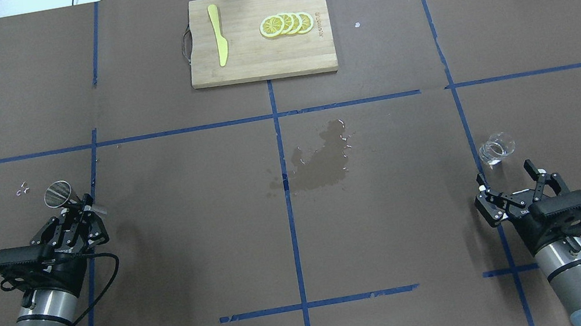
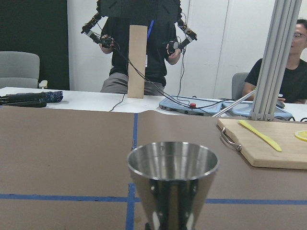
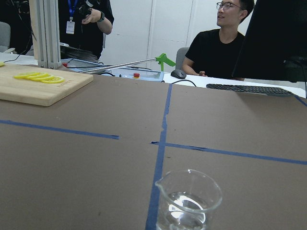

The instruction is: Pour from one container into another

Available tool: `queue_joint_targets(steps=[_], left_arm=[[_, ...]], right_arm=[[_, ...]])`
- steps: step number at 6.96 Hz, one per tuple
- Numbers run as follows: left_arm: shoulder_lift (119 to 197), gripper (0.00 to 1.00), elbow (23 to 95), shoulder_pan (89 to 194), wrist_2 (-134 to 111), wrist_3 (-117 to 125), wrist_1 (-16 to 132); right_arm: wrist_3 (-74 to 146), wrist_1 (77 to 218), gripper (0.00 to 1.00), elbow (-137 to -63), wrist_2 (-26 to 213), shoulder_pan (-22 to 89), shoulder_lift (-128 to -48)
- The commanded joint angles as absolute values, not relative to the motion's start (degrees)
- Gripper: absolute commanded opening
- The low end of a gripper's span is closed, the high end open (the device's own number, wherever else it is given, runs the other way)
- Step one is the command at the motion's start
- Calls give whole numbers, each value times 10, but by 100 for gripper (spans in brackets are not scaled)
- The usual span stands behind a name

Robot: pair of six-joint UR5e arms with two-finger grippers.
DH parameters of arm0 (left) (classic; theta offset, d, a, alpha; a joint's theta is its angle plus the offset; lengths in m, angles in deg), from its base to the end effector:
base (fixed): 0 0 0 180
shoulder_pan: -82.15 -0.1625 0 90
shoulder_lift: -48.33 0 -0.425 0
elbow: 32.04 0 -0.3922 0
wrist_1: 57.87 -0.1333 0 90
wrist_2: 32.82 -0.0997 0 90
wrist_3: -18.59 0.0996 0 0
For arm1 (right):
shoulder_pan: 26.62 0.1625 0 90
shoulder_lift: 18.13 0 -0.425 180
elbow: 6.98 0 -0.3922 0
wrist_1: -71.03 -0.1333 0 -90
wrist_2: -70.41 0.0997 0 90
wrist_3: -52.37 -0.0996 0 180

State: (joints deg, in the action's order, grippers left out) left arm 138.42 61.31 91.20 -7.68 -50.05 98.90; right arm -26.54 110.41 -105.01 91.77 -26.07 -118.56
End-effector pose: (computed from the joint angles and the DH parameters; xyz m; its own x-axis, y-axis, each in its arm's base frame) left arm 0.4248 -0.2939 0.4845 0.6421 0.0544 -0.7647 0.7239 0.2853 0.6282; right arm -0.4062 -0.2300 0.5467 0.7881 -0.0625 0.6124 -0.5568 0.3521 0.7524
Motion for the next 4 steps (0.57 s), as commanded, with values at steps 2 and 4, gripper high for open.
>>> queue_joint_targets(steps=[2, 4], left_arm=[[1384, 0, 612, 912, -77, -500, 989], [1384, 0, 612, 912, -77, -500, 989]], right_arm=[[-295, 1104, 99, -1033, 932, -252, -1181], [-289, 1104, 98, -1027, 954, -229, -1174]])
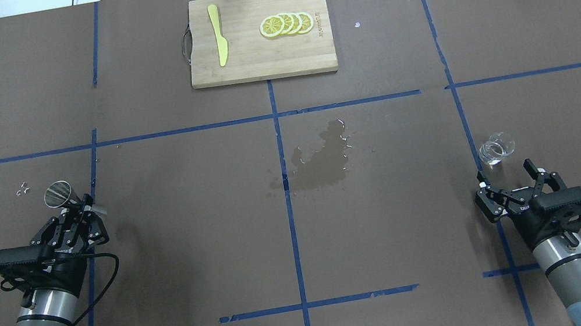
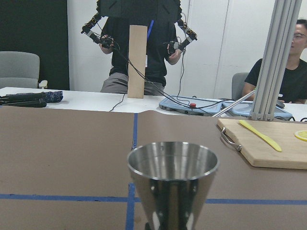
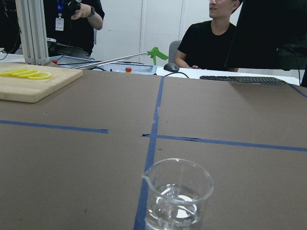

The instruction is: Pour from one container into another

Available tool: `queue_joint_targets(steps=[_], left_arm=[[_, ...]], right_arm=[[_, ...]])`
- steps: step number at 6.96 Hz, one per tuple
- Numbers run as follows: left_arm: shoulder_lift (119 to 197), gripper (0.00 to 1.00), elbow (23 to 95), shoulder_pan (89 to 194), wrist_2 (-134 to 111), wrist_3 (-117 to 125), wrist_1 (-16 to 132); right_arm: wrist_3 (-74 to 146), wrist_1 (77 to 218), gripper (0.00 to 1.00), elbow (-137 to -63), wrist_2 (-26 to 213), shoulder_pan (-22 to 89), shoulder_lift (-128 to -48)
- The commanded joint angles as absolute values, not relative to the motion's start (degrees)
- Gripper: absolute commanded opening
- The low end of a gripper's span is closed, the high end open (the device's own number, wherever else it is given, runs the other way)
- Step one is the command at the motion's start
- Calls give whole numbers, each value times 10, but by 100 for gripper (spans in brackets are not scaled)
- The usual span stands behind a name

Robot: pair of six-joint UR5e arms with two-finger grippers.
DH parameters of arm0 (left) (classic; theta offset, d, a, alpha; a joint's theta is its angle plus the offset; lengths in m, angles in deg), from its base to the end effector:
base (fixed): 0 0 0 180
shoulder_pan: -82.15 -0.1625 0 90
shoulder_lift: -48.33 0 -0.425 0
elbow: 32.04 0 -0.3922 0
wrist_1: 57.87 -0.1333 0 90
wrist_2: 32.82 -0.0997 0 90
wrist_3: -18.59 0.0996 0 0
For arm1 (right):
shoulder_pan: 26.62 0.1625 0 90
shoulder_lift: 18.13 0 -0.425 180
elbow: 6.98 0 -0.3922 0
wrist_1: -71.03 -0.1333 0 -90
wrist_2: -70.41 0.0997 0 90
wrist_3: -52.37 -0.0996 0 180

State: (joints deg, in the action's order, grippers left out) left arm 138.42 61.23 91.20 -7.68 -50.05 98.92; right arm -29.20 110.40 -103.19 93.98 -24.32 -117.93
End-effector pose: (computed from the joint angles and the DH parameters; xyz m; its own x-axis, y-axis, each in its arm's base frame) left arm 0.4249 -0.2940 0.4851 0.6429 0.0543 -0.7640 0.7232 0.2854 0.6289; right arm -0.4068 -0.2411 0.5600 0.7742 -0.0276 0.6324 -0.5790 0.3726 0.7252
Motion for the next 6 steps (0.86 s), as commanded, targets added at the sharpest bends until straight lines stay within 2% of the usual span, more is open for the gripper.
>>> queue_joint_targets(steps=[1, 6], left_arm=[[1384, 0, 612, 912, -77, -500, 989], [1384, 0, 612, 912, -77, -500, 989]], right_arm=[[-281, 1105, 98, -1013, 963, -214, -1152], [-276, 1103, 95, -998, 967, -199, -1141]])
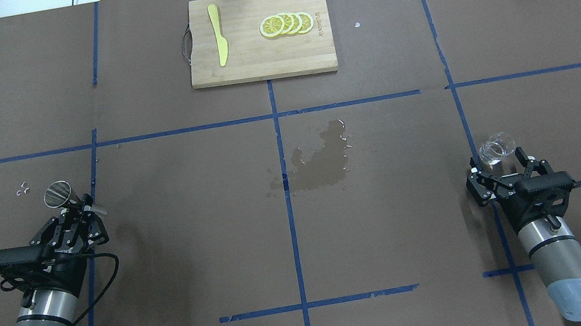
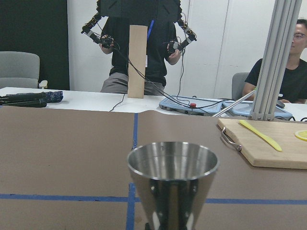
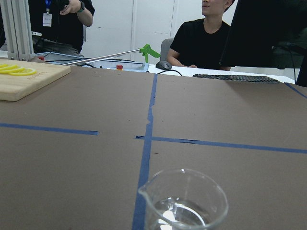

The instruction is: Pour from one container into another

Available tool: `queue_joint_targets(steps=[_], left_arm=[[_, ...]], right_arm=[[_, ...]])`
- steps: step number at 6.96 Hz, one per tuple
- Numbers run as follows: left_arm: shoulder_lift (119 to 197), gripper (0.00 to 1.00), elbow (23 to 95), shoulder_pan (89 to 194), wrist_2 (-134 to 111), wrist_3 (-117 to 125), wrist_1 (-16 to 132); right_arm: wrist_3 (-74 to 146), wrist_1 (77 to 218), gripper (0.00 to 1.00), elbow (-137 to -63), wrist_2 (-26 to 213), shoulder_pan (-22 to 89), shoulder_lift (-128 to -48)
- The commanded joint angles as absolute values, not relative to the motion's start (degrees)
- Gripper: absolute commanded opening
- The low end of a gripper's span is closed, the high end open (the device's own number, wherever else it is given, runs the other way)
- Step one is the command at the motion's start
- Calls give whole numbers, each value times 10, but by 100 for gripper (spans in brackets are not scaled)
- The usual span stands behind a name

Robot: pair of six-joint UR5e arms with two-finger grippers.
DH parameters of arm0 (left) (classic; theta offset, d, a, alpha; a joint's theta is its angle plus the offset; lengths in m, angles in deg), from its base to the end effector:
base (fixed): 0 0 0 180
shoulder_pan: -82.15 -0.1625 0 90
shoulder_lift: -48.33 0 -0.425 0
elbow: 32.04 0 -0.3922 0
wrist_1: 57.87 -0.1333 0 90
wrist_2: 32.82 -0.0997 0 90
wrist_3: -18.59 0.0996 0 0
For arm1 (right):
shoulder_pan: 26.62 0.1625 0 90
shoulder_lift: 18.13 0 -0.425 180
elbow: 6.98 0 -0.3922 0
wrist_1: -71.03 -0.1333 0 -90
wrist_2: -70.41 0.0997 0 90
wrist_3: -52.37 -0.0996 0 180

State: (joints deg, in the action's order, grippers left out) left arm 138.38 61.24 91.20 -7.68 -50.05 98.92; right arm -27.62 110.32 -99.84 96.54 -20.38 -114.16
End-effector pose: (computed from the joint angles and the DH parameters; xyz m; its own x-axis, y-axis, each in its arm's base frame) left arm 0.4247 -0.2939 0.4853 0.6433 0.0542 -0.7637 0.7229 0.2855 0.6292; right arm -0.4198 -0.2699 0.5629 0.7836 0.0087 0.6212 -0.5789 0.3730 0.7251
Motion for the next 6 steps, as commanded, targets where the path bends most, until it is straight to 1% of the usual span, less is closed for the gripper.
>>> queue_joint_targets(steps=[1, 5, 6], left_arm=[[1384, 0, 613, 912, -77, -500, 989], [1382, 0, 613, 912, -77, -501, 989], [1382, 0, 613, 912, -77, -500, 989]], right_arm=[[-276, 1103, 94, -998, 968, -196, -1140], [-277, 1100, 94, -983, 978, -184, -1124], [-277, 1100, 92, -981, 982, -182, -1124]])
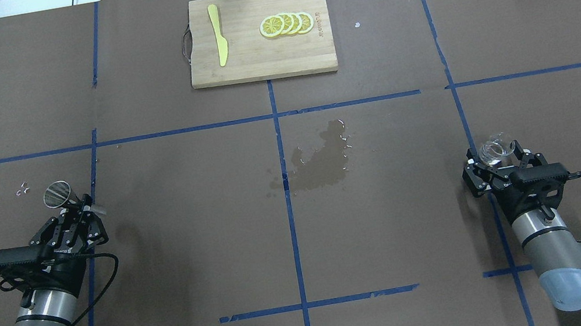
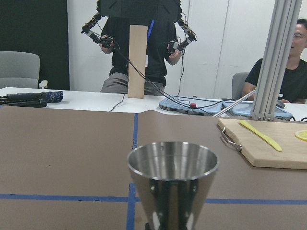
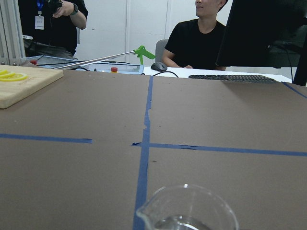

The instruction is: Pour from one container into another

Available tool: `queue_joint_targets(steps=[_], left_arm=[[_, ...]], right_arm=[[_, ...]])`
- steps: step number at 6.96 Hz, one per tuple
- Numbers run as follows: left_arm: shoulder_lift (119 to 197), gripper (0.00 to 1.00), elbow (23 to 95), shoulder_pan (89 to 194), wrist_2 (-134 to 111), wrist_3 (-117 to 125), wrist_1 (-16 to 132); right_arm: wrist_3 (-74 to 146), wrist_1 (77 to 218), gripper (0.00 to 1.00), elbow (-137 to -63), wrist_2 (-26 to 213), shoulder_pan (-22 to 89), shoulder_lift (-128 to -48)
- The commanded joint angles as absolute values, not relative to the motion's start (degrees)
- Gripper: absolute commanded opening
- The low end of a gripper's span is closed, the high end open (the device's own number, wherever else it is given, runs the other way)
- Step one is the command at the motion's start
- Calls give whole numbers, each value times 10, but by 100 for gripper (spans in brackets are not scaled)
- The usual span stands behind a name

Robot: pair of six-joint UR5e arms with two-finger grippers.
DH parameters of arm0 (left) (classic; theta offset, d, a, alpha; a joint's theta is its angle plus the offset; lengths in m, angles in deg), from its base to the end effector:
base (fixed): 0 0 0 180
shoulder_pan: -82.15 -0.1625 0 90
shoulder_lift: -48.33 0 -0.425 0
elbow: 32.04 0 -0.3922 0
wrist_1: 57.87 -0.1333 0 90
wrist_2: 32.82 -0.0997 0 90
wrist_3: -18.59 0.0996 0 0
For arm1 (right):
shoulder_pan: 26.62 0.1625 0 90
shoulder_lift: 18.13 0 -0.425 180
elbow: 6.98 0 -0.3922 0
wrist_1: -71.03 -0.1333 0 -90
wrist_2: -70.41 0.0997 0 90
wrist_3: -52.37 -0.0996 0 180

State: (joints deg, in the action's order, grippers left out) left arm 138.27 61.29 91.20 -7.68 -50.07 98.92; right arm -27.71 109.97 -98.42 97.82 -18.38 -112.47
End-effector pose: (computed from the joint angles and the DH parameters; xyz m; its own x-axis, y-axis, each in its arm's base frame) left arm 0.4240 -0.2938 0.4858 0.6438 0.0540 -0.7633 0.7225 0.2856 0.6296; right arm -0.4237 -0.2854 0.5624 0.7744 0.0320 0.6319 -0.5960 0.3719 0.7117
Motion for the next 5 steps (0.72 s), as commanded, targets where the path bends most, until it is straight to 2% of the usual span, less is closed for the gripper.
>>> queue_joint_targets(steps=[1, 5], left_arm=[[1382, 0, 615, 912, -77, -500, 989], [1382, 0, 616, 912, -77, -500, 989]], right_arm=[[-277, 1099, 87, -981, 983, -182, -1124], [-276, 1099, 48, -983, 990, -182, -1126]])
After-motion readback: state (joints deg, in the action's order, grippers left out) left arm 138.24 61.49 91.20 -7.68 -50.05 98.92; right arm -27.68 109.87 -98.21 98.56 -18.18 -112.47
